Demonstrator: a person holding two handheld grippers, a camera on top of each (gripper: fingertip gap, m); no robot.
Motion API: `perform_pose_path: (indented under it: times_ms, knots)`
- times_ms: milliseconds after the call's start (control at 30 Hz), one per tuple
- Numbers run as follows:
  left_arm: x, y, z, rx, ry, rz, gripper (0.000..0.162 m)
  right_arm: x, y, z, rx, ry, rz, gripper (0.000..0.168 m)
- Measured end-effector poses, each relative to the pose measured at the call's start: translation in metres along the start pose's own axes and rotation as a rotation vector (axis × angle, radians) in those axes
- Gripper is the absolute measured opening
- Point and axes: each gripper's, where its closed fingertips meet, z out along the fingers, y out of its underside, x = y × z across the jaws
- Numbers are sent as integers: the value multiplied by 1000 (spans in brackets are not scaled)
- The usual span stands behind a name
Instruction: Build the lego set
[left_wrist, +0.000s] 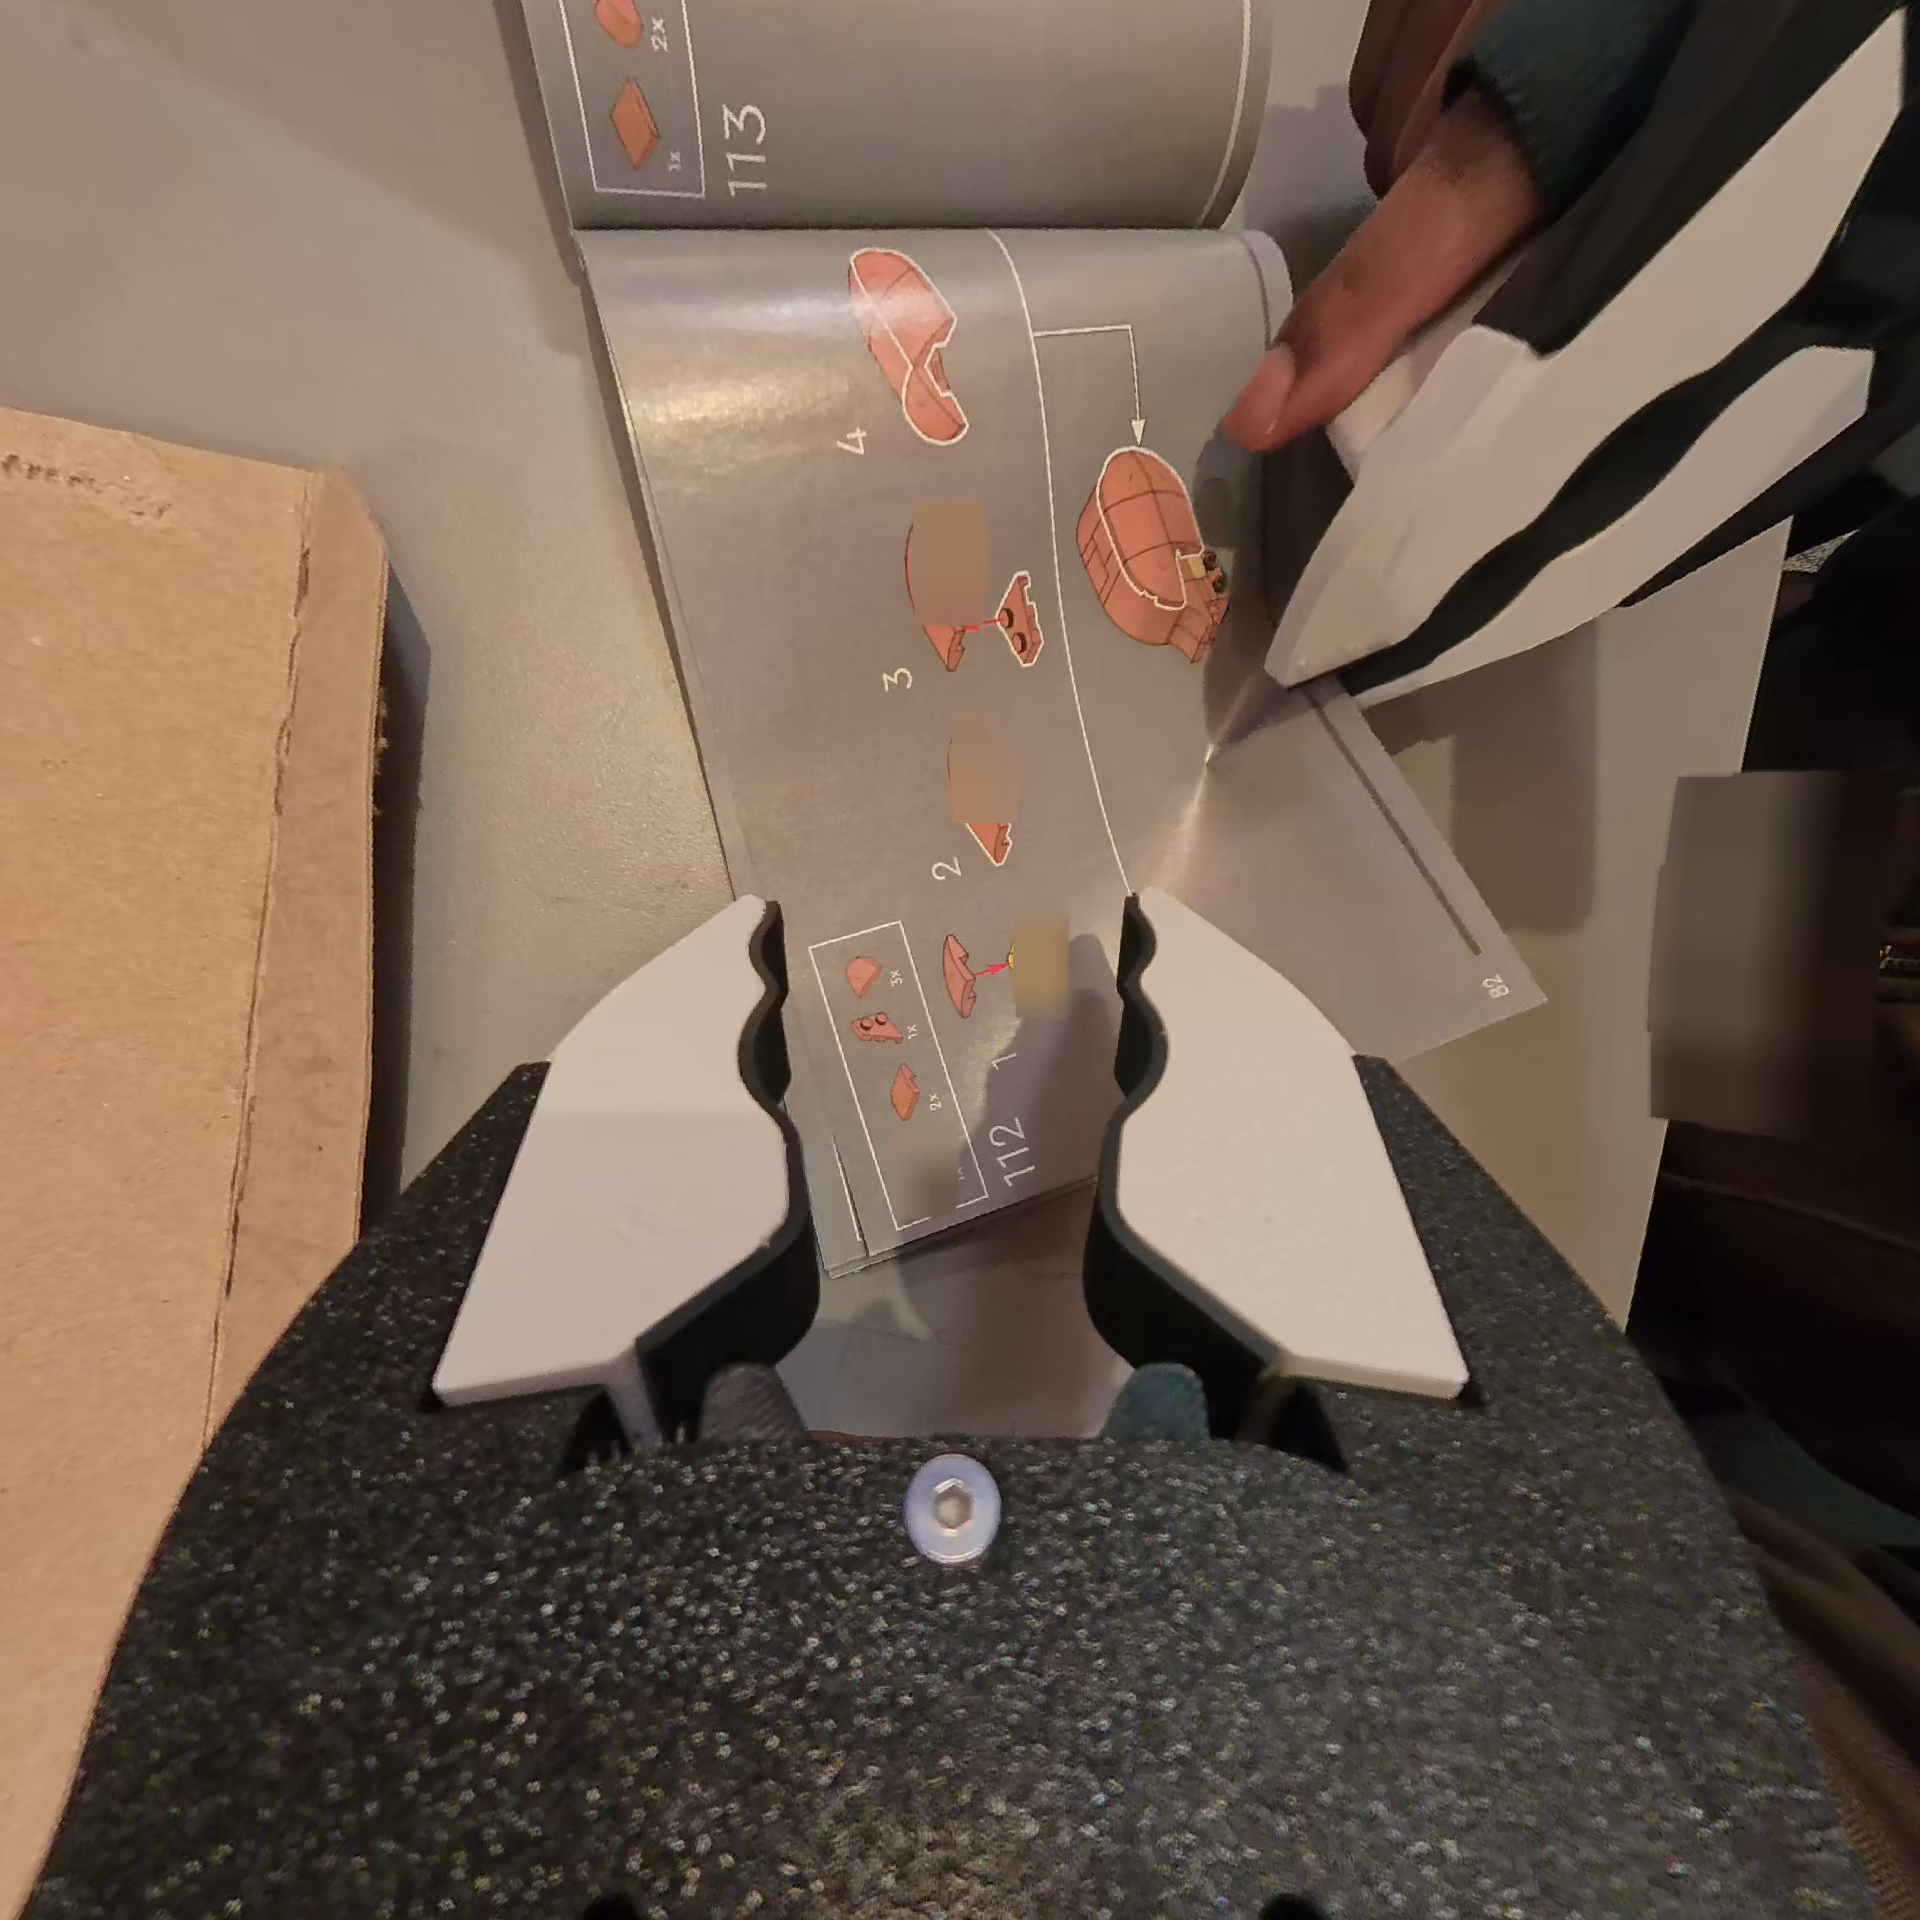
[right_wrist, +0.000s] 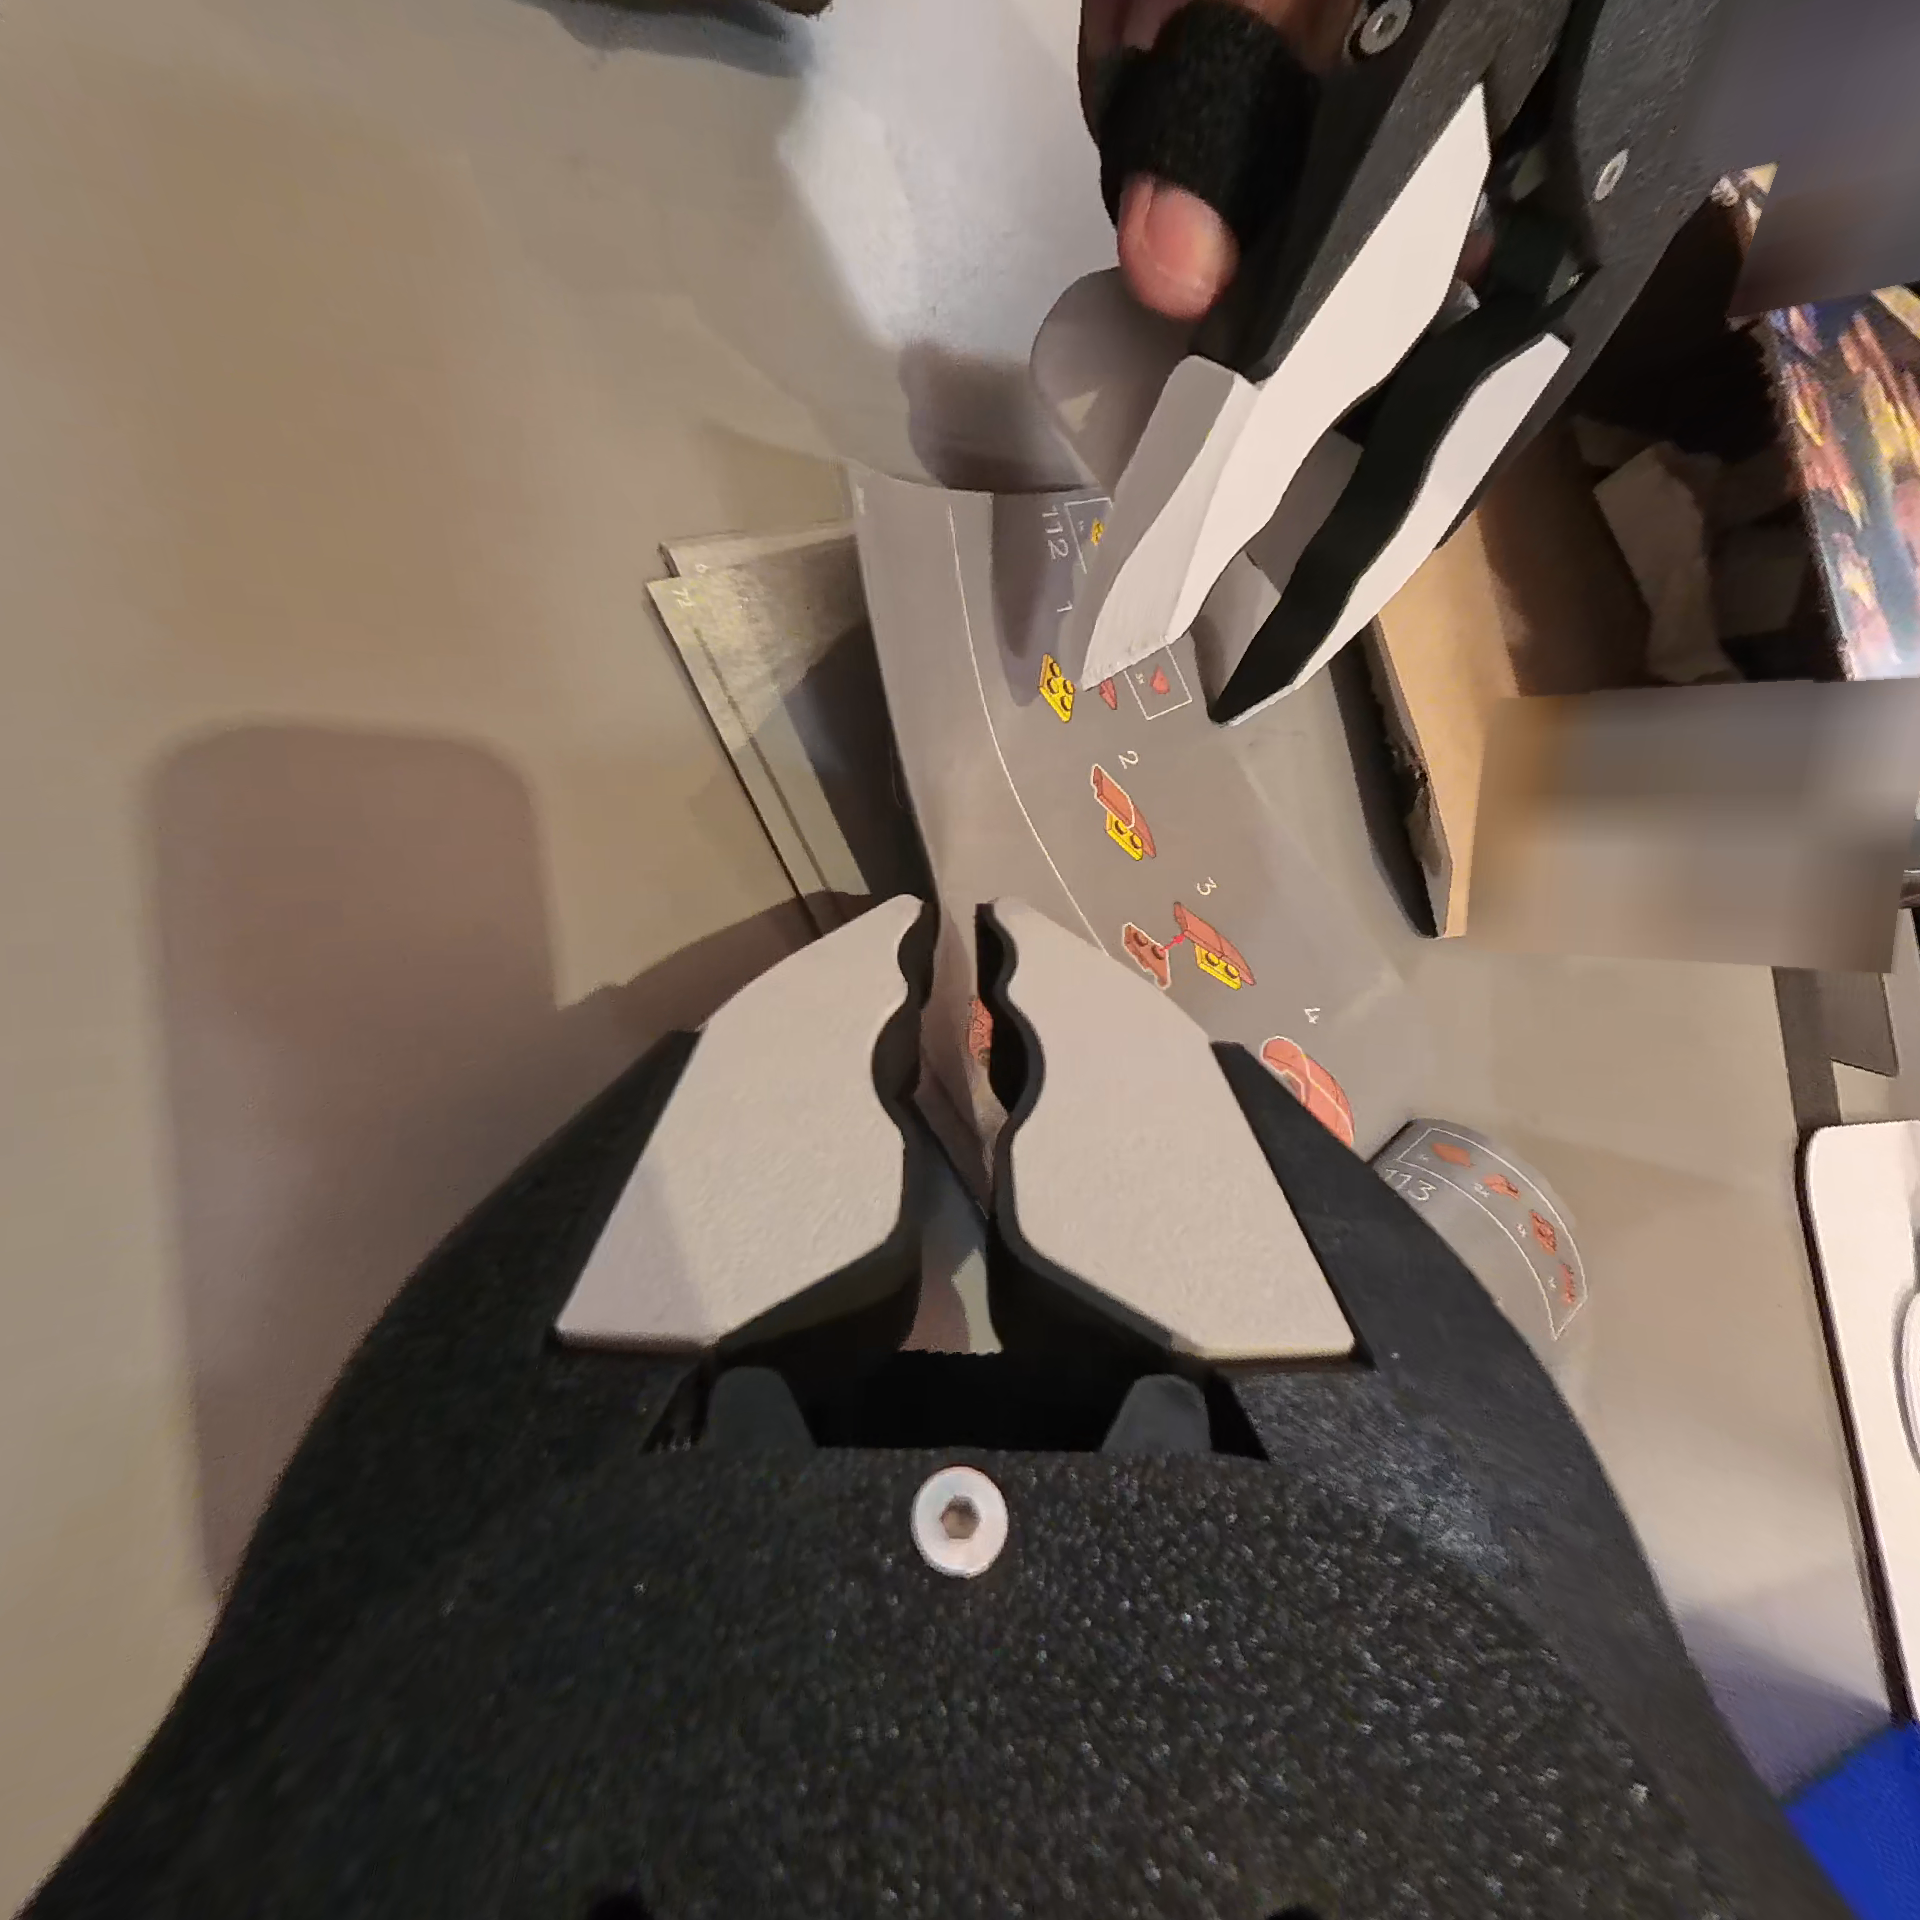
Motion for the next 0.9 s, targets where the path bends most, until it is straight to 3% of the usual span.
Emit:
perform_pose_path:
  times_ms: [333,700,900]
  knots:
    - [-4,-4,-3,27,-14,-2,62,8,-3,-7,42,-3,78,0]
    - [-27,-64,-62,468,-164,55,67,32,11,-24,131,14,333,2]
    - [-24,-69,-65,501,-205,146,70,43,21,-35,172,27,423,2]
